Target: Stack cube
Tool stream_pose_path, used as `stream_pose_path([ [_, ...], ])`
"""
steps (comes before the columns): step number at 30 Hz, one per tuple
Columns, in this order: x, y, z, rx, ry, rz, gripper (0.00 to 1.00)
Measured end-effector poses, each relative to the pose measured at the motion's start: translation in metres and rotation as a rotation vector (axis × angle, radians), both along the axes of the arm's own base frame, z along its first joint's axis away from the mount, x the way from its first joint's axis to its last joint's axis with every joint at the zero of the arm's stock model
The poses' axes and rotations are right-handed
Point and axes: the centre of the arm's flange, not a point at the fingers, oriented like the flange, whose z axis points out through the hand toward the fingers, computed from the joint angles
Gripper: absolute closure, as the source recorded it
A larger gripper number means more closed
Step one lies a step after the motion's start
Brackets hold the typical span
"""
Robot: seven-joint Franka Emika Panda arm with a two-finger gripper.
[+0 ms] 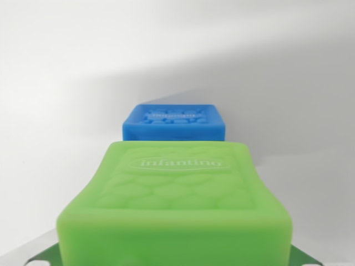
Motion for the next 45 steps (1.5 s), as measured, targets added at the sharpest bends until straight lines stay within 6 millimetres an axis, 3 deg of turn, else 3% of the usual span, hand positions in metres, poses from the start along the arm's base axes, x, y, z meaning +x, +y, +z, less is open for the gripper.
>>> stream_pose_path([
  [20,0.0,0.0,-0.025,0.0,0.0,0.001,1.0],
  [21,0.0,0.0,-0.025,0.0,0.0,0.001,0.0],
  [45,0.0,0.0,-0.025,-0.001,-0.002,0.001,0.0],
])
